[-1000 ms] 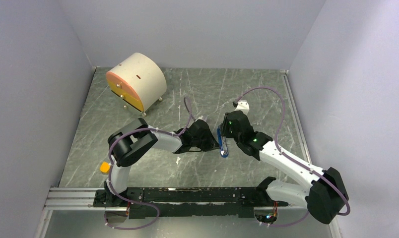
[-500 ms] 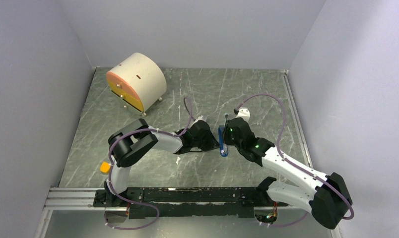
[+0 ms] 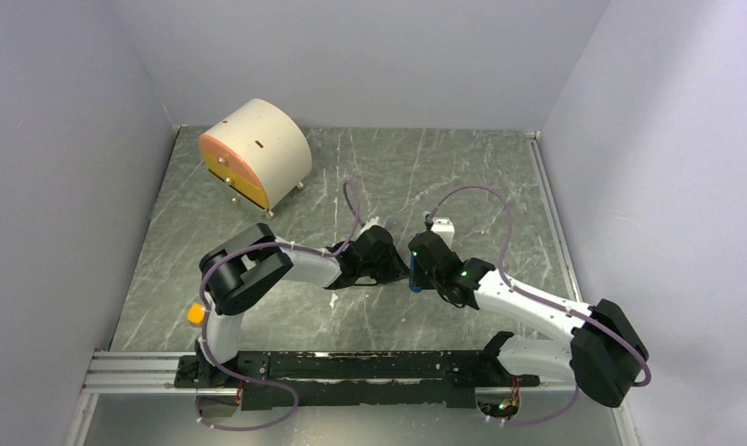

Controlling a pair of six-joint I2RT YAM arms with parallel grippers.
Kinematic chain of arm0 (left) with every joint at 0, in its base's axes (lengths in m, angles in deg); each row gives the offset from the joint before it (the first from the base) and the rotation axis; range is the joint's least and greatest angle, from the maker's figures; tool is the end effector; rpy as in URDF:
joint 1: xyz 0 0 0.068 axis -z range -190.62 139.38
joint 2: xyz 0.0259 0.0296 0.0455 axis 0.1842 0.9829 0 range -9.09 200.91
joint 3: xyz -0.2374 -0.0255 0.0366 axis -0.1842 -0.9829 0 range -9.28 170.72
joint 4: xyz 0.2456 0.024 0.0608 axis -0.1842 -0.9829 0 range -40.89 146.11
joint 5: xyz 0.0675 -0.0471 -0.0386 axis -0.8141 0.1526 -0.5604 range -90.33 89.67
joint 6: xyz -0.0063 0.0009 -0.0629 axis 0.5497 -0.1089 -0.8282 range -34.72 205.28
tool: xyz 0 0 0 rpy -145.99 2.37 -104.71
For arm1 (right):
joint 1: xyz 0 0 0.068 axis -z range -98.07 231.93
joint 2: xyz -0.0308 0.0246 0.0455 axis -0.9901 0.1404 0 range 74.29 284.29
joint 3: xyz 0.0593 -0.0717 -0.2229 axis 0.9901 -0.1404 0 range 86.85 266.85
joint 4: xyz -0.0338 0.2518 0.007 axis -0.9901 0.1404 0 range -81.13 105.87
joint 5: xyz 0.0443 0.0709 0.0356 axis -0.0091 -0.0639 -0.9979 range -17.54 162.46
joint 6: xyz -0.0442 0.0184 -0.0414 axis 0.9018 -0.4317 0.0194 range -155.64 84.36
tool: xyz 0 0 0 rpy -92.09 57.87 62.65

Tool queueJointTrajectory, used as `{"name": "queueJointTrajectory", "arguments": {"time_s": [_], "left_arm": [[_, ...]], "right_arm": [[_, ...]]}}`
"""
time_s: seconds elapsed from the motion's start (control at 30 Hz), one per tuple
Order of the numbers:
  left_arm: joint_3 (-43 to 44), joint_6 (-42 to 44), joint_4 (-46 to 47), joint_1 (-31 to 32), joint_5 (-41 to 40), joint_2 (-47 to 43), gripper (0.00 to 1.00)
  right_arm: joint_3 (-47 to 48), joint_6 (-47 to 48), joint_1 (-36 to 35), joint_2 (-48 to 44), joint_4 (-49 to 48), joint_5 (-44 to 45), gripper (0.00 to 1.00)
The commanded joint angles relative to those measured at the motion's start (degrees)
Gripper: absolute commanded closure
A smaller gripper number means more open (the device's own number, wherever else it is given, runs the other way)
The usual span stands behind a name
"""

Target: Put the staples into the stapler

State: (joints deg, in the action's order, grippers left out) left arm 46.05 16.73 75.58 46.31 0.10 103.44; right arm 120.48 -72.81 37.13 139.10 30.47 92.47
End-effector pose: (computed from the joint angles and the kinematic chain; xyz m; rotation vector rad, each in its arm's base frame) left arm 0.2096 -0.3224 0.0855 -0.2497 2.4987 -1.0996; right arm 0.1733 0.1487 0.1562 -0.0176 2.4274 0.2122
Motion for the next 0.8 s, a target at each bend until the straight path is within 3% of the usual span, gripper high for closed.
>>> {"name": "queueJointTrajectory", "arguments": {"time_s": [0.0,0.23,0.77], "left_arm": [[-1.33,1.44,-2.03,1.2,-0.34,-1.95,0.83],[-3.07,2.41,-3.8,1.17,-3.48,-6.99,0.76],[-11.85,5.6,-15.83,1.24,-21.12,-26.51,0.73]], "right_arm": [[1.2,-3.25,-0.61,2.34,0.9,-0.35,0.79],[3.4,-3.43,-0.73,7.98,2.42,0.21,0.78],[7.35,-5.18,-0.75,23.39,4.78,1.41,0.79]]}}
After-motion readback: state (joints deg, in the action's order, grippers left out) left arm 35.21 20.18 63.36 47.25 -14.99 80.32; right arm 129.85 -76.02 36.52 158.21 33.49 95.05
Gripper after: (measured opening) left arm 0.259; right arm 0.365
